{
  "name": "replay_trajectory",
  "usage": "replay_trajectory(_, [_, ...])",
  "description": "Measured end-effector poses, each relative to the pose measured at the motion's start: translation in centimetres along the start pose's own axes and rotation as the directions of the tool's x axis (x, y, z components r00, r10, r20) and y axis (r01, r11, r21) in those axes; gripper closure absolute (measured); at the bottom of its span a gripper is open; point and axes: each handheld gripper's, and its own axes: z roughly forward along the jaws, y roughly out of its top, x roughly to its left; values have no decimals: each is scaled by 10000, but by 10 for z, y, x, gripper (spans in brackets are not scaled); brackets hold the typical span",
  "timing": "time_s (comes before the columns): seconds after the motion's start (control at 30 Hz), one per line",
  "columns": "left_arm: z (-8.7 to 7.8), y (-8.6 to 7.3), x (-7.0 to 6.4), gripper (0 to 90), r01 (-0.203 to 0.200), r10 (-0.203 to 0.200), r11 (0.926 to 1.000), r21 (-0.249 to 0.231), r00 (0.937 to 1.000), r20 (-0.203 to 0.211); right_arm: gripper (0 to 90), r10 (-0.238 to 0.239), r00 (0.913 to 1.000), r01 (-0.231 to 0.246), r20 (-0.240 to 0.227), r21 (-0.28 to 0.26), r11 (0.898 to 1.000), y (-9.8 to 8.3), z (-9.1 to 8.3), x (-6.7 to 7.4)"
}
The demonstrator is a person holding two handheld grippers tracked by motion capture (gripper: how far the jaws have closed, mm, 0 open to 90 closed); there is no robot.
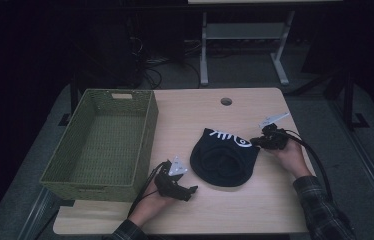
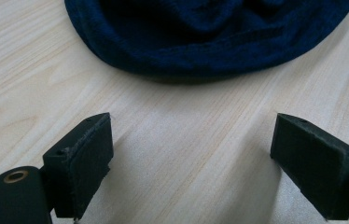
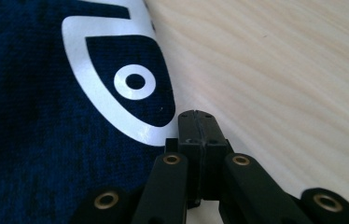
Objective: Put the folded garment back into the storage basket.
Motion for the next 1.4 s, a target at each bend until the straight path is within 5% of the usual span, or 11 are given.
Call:
replay_trajectory(0.4, [0,0,0,121,42,-42,10000,15,10000,12,900,-520,9984,517,-216,-128,9986,-11,-13,21])
replay_trajectory(0.93, [0,0,0,121,-57,57,10000,29,10000,-1,897,-472,9981,456,-387,-419,9981,-24,-29,38])
replay_trajectory(1.4, [0,0,0,121,-56,56,10000,31,10000,0,606,415,9987,-381,285,-1112,9931,-63,-68,56])
